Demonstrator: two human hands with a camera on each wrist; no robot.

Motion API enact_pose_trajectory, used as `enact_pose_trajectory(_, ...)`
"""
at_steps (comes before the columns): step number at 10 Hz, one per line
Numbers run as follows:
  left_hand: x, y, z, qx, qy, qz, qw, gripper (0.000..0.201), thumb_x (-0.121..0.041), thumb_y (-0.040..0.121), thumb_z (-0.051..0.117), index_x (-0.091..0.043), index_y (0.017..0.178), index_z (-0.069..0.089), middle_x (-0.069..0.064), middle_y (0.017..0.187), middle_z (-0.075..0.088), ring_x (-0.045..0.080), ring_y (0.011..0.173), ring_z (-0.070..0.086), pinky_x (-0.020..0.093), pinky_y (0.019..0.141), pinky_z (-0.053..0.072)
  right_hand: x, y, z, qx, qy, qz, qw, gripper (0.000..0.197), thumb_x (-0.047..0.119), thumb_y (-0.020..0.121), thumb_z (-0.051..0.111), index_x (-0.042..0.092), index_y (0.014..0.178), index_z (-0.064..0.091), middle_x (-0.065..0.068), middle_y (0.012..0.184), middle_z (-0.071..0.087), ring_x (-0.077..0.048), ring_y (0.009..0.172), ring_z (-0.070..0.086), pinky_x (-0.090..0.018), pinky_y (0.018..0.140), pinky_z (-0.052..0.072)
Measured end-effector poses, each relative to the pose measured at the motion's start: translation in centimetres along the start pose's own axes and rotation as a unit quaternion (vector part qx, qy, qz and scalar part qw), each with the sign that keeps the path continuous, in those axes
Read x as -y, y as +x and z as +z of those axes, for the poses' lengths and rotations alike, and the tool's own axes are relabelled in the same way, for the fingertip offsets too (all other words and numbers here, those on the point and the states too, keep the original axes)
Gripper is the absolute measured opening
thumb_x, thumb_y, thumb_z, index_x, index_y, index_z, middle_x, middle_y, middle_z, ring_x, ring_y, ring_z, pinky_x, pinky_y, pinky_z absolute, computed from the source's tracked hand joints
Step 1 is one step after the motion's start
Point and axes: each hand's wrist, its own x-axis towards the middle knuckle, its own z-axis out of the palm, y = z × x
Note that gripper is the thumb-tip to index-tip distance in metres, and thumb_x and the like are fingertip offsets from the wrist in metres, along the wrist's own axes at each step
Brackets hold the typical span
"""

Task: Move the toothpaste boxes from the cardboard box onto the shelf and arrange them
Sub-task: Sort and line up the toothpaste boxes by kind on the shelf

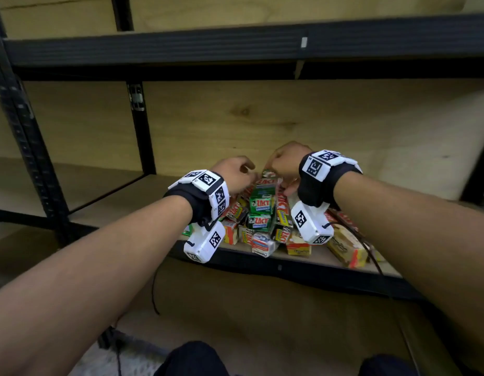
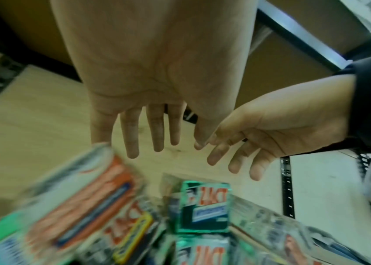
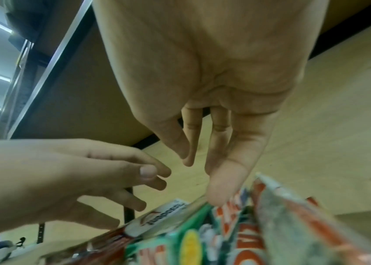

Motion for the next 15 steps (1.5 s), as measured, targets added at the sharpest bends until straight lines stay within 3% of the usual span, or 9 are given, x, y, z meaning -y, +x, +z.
enact_pose_trajectory(1,-4.1,0.1,0.6,0.044,0.039,0.064,0.996,0.035,-0.044,0.091,0.058,-0.024,0.12,0.063,-0.002,0.118,0.066,0.02,0.104,0.061,0.03,0.087,0.051,-2.7,-1.8,-3.1,0.007,-0.034,0.022,0.999,0.026,0.021,0.086,0.067,0.015,0.111,0.071,-0.001,0.092,0.071,-0.013,0.067,0.065,-0.015,0.046,0.047)
enact_pose_trajectory(4,-13.1,-0.4,6.2,0.158,0.148,0.204,0.955,0.032,-0.03,0.088,0.067,-0.024,0.119,0.065,-0.006,0.116,0.065,0.013,0.102,0.059,0.022,0.077,0.042,-10.7,-6.8,-9.8,-0.008,-0.123,0.119,0.985,0.028,0.024,0.083,0.069,0.016,0.11,0.071,-0.003,0.092,0.068,-0.023,0.092,0.071,-0.026,0.065,0.053)
enact_pose_trajectory(6,-15.9,0.7,9.8,0.226,0.229,0.24,0.916,0.051,-0.017,0.082,0.074,-0.023,0.13,0.059,-0.001,0.128,0.06,0.023,0.115,0.058,0.032,0.094,0.049,-15.0,-8.4,-10.3,0.027,-0.201,0.194,0.96,0.025,0.029,0.076,0.073,0.022,0.1,0.07,-0.004,0.099,0.069,-0.027,0.09,0.071,-0.041,0.082,0.059)
enact_pose_trajectory(7,-16.7,1.8,11.5,0.256,0.288,0.246,0.889,0.055,-0.012,0.083,0.073,-0.018,0.135,0.056,0.002,0.134,0.057,0.024,0.121,0.055,0.028,0.09,0.044,-29.3,1.6,-8.6,0.077,-0.343,0.237,0.906,0.047,0.048,0.054,0.077,0.032,0.096,0.065,0.01,0.091,0.067,-0.022,0.064,0.07,-0.045,0.064,0.06)
enact_pose_trajectory(8,-16.8,2.3,13.1,0.257,0.354,0.293,0.85,0.043,-0.014,0.097,0.055,-0.01,0.139,0.051,0.009,0.14,0.052,0.024,0.129,0.049,0.026,0.096,0.039,-35.2,5.2,-7.3,0.151,-0.32,0.217,0.91,0.075,0.061,0.031,0.079,0.043,0.102,0.064,0.01,0.088,0.068,-0.027,0.063,0.067,-0.055,0.064,0.055)
enact_pose_trajectory(9,-16.8,2.6,13.4,0.278,0.31,0.285,0.863,0.044,-0.01,0.094,0.058,-0.009,0.137,0.053,0.008,0.141,0.051,0.024,0.13,0.047,0.023,0.092,0.037,-21.2,-6.0,-7.3,0.14,-0.331,0.21,0.909,0.037,0.042,0.079,0.07,0.021,0.11,0.071,-0.005,0.112,0.07,-0.028,0.095,0.069,-0.038,0.08,0.057)
enact_pose_trajectory(10,-16.8,2.7,13.1,0.336,0.295,0.276,0.851,0.056,-0.007,0.082,0.074,-0.012,0.134,0.055,0.003,0.14,0.05,0.021,0.129,0.046,0.018,0.087,0.032,-18.3,-8.7,-7.8,0.105,-0.291,0.211,0.927,0.043,0.032,0.092,0.059,0.009,0.128,0.063,-0.01,0.127,0.065,-0.026,0.115,0.063,-0.033,0.089,0.053)
enact_pose_trajectory(13,-15.4,3.4,13.2,0.344,0.226,0.319,0.854,0.049,-0.007,0.081,0.075,-0.013,0.128,0.061,0.004,0.129,0.059,0.02,0.119,0.052,0.014,0.076,0.032,-22.3,-9.8,-10.3,0.073,-0.3,0.217,0.926,0.056,0.045,0.063,0.073,0.018,0.112,0.068,-0.005,0.11,0.069,-0.027,0.096,0.068,-0.04,0.088,0.058)
enact_pose_trajectory(15,-15.1,3.7,12.3,0.318,0.186,0.354,0.86,0.047,-0.013,0.088,0.069,-0.026,0.132,0.06,-0.004,0.134,0.057,0.014,0.121,0.051,0.017,0.092,0.035,-24.8,-11.2,-12.2,0.06,-0.338,0.214,0.914,0.043,0.031,0.091,0.064,0.008,0.127,0.061,-0.013,0.128,0.06,-0.03,0.111,0.061,-0.036,0.093,0.053)
